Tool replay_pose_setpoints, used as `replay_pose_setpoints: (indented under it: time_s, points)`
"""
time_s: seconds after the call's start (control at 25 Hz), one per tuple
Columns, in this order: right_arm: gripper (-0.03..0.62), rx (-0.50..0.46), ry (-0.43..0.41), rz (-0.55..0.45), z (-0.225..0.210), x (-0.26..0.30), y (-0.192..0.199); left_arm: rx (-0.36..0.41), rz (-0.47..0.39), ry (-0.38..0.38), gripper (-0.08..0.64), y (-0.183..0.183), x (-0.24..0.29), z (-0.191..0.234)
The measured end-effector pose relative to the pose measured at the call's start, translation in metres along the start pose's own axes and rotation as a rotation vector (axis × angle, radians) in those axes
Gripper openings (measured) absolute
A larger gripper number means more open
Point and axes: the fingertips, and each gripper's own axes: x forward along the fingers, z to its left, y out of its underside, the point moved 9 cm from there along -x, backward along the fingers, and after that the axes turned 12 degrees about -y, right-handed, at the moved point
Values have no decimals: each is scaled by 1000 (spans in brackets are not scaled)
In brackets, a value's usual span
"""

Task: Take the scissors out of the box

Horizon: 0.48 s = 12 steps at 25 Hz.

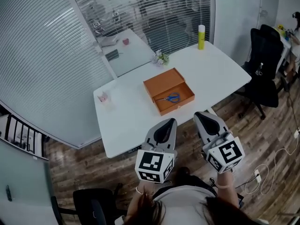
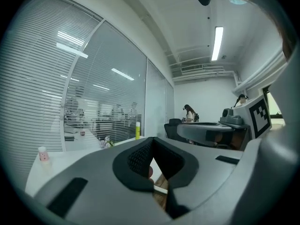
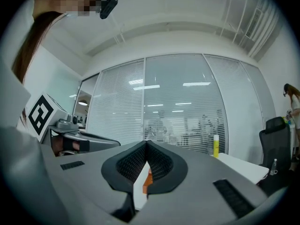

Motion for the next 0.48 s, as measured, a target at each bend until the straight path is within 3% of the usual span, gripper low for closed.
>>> replay_pose_setpoints:
  time_s: [0.48]
  points:
    - [28,-13,-65,21,-50,24,9,-14,34,-83,17,3,42,0]
